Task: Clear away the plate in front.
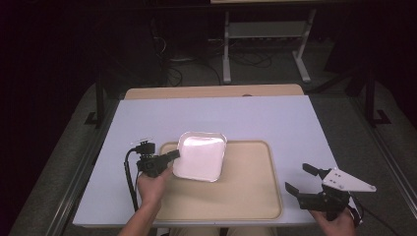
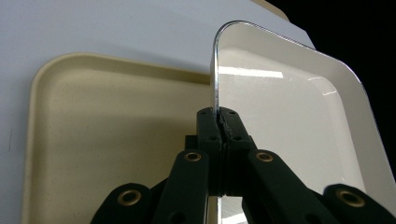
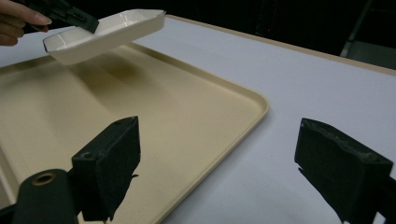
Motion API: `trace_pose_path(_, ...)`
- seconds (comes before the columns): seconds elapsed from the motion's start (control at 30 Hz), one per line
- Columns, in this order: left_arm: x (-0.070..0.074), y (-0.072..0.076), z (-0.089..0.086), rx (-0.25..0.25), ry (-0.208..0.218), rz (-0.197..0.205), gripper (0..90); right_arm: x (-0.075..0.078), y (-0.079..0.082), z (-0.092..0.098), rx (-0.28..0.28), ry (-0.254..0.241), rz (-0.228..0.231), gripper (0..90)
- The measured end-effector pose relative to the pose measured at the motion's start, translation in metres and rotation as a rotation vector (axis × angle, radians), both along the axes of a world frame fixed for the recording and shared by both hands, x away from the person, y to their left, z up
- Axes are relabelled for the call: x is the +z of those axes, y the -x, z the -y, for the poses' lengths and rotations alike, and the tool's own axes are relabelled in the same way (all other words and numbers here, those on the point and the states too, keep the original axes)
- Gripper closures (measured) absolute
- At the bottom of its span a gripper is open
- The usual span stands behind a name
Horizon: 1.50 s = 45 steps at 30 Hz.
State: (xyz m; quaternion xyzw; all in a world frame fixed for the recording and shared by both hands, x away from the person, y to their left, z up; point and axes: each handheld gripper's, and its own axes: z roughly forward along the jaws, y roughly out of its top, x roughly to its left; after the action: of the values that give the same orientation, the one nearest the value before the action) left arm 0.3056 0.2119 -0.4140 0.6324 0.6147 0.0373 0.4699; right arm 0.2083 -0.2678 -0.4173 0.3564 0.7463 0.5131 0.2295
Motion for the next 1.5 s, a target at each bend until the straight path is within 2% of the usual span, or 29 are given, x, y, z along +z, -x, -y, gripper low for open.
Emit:
trace_pose_path(0.13, -0.002, 0.004, 0.003, 0.022, -0.023, 0.011, 88.7, 0.0, -0.001, -0.001, 0.006, 0.005, -0.008, 13.3)
trace_pose_path(0.23, -0.003, 0.004, 0.004, 0.025, -0.022, 0.011, 88.7, -0.001, 0.0, -0.001, 0.007, 0.007, -0.007, 13.3)
trace_pose_path(0.43, -0.015, 0.008, 0.008, 0.02, -0.016, -0.025, 88.7, 0.0, 0.001, 0.0, 0.005, 0.006, -0.011, 13.3)
trace_pose_path(0.53, -0.023, 0.008, 0.013, 0.004, 0.011, -0.059, 88.7, 0.0, 0.002, 0.001, 0.004, 0.003, -0.008, 13.3)
trace_pose_path(0.7, -0.025, 0.007, 0.018, 0.005, -0.02, -0.071, 88.8, 0.0, 0.002, 0.0, 0.008, 0.015, -0.01, 13.3)
trace_pose_path(0.8, -0.026, 0.006, 0.021, 0.015, -0.056, -0.1, 88.8, -0.001, 0.002, -0.001, 0.009, 0.018, -0.009, 13.3)
trace_pose_path(0.9, -0.027, 0.007, 0.024, 0.016, -0.082, -0.108, 88.8, -0.001, 0.002, 0.0, 0.009, 0.019, -0.011, 13.3)
trace_pose_path(1.1, -0.031, 0.009, 0.026, 0.022, -0.09, -0.111, 88.7, 0.0, 0.003, 0.0, 0.007, 0.021, -0.001, 13.3)
trace_pose_path(1.37, -0.033, 0.009, 0.027, 0.058, -0.105, -0.116, 88.7, 0.0, 0.002, -0.001, 0.013, 0.026, -0.004, 13.3)
trace_pose_path(1.43, -0.032, 0.012, 0.029, 0.085, -0.124, -0.116, 88.7, 0.0, 0.002, -0.001, 0.012, 0.026, -0.002, 13.3)
trace_pose_path(1.5, -0.032, 0.012, 0.03, 0.083, -0.123, -0.119, 88.6, 0.0, 0.002, -0.001, 0.011, 0.025, -0.002, 13.3)
